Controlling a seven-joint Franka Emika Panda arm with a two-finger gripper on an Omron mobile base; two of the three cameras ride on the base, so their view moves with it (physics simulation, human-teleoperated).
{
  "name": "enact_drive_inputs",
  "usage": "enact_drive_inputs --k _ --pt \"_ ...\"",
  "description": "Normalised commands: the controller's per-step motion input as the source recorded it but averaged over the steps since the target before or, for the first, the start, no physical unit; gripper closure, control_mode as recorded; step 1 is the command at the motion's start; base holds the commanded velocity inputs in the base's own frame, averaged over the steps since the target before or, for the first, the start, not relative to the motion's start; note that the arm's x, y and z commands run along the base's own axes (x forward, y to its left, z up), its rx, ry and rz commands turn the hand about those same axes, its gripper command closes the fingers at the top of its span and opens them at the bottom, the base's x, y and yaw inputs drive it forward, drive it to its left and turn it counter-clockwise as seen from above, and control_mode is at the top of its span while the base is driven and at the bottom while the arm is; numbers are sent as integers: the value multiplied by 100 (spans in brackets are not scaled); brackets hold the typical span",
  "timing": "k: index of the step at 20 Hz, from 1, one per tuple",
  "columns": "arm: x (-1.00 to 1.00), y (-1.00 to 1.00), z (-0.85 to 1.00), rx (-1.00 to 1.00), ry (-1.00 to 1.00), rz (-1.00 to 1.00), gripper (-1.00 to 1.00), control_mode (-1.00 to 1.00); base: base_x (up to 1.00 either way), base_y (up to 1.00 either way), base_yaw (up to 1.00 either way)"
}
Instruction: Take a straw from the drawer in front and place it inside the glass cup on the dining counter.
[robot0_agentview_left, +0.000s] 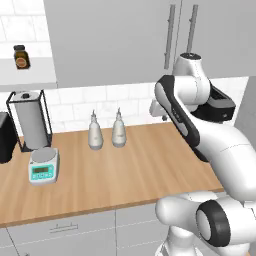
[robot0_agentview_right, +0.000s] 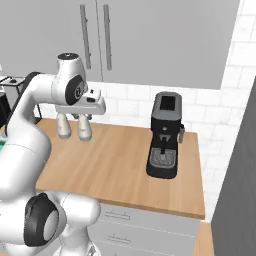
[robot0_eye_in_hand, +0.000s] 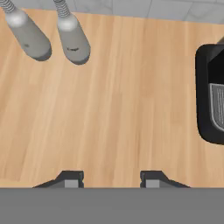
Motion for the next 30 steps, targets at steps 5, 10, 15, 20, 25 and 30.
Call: enact_drive_inputs --k 5,10,15,20,25,30 --pt "0 0 0 0 0 0 -100 100 -65 23 0" --pt "0 0 0 0 0 0 -100 100 -97 59 -1" --pt "0 0 0 0 0 0 -100 100 -22 83 -43" --pt "0 0 0 0 0 0 -100 100 1 52 -69" --pt "0 0 0 0 0 0 -100 100 1 50 -68" --pt "0 0 0 0 0 0 -100 100 0 66 -61"
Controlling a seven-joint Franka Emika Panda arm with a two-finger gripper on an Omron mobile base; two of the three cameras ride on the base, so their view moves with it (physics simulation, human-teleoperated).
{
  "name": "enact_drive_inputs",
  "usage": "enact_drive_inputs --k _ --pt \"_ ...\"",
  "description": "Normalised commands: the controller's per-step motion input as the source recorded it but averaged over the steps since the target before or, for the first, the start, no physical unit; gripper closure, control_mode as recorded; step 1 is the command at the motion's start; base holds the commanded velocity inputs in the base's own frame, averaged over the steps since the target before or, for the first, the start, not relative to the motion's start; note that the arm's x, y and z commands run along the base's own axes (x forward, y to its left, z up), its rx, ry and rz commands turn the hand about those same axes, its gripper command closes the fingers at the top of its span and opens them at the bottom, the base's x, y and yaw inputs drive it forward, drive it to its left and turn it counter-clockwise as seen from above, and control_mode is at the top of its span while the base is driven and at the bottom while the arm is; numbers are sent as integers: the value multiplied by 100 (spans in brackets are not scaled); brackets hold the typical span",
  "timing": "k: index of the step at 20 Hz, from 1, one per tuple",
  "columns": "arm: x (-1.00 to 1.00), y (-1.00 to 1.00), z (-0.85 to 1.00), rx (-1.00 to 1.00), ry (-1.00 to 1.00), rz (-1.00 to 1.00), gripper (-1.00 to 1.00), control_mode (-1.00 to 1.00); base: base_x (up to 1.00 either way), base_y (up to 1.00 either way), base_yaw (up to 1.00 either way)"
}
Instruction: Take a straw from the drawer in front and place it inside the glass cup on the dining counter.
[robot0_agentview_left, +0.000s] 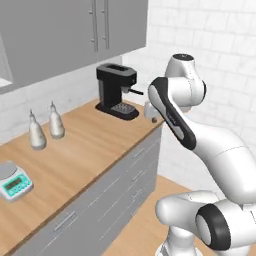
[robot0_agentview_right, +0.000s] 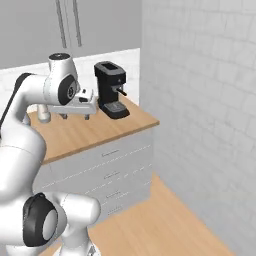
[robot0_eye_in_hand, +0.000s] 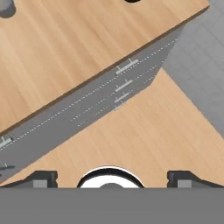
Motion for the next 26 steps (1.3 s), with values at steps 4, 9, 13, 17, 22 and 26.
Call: enact_drive_inputs --k 4,9,13,17,22,26 --pt "0 0 0 0 0 0 -100 100 -12 75 -56" --pt "0 0 0 0 0 0 -100 100 -41 85 -50" --pt "0 0 0 0 0 0 -100 100 -54 86 -45" --pt "0 0 0 0 0 0 -100 100 -7 83 -41" --pt "0 0 0 0 0 0 -100 100 25 78 -36" --pt "7 7 0 46 0 -25 -100 -100 0 0 0"
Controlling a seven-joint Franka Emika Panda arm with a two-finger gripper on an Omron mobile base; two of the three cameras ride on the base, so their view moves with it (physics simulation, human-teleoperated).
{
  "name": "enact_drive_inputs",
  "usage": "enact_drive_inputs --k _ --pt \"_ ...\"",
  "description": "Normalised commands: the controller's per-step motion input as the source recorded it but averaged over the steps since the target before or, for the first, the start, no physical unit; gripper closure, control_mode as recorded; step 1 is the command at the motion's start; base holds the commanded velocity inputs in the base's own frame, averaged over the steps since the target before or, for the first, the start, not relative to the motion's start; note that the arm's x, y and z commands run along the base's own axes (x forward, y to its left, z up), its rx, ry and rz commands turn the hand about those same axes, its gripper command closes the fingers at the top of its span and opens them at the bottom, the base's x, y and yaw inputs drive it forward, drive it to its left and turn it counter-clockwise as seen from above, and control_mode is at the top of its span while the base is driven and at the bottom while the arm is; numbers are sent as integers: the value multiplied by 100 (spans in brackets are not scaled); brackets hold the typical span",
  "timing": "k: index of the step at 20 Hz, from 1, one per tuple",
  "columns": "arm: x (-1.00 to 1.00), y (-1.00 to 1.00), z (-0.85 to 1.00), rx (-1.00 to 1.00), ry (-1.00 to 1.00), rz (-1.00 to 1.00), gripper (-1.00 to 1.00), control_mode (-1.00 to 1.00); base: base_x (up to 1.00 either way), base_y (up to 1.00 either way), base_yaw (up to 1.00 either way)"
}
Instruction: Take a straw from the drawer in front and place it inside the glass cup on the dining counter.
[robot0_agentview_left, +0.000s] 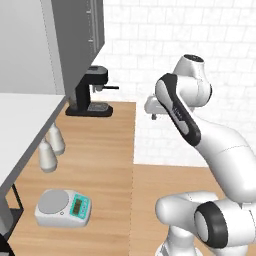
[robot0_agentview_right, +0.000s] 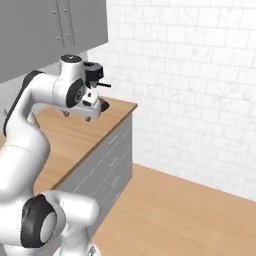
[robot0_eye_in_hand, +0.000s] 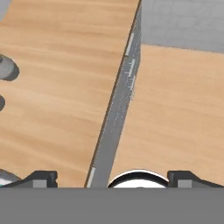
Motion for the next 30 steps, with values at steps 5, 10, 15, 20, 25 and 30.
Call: enact_drive_inputs --k 5,10,15,20,25,30 --pt "0 -88 -19 64 -1 -13 -100 -100 0 0 0" --pt "7 -81 -56 55 -3 -3 -100 -100 0 0 0" --pt "24 -54 -78 45 -3 0 -100 -100 0 0 0" --pt "33 -22 -77 35 0 2 -100 -100 0 0 0" --pt "46 1 -79 27 0 6 -100 -100 0 0 0" --pt "92 27 -59 13 0 8 -100 -100 0 0 0"
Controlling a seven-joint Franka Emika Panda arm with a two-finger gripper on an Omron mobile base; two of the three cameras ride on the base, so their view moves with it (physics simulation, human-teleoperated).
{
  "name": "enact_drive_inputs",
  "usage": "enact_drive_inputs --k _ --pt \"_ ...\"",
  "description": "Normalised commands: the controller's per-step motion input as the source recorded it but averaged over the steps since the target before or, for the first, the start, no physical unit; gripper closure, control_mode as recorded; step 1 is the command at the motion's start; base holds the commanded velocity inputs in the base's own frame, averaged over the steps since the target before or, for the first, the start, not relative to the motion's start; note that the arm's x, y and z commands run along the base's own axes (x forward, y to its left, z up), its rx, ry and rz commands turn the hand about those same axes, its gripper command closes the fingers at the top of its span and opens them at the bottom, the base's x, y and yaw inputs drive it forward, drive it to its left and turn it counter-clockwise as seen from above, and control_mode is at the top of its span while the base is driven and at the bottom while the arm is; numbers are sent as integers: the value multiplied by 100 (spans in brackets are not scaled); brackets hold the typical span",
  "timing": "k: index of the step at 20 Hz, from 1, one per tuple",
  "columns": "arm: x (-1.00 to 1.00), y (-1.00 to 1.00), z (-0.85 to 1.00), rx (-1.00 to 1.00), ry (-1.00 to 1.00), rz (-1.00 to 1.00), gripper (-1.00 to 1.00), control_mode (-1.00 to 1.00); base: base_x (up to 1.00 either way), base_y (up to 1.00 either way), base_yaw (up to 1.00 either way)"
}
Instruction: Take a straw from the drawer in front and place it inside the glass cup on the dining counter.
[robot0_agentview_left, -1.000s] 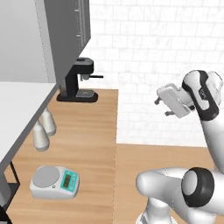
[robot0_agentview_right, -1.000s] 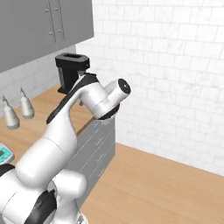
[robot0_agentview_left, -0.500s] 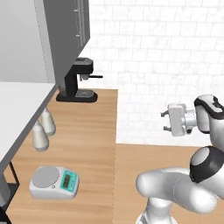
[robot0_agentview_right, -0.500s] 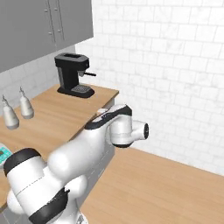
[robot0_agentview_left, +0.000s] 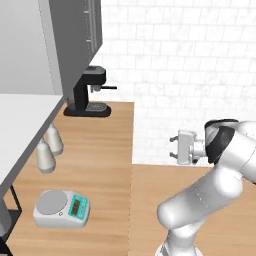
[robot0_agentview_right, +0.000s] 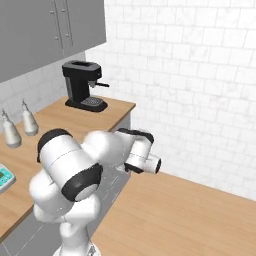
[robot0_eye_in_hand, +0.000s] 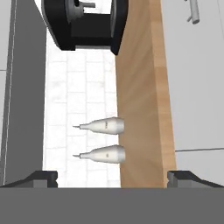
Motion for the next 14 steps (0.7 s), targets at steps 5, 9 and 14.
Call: enact_drive_inputs --k 5,9,14 --pt "94 17 -33 2 -2 5 -100 -100 0 0 0" --pt "89 3 -35 0 0 6 -100 -100 0 0 0" --pt "72 4 -49 0 0 9 -100 -100 0 0 0"
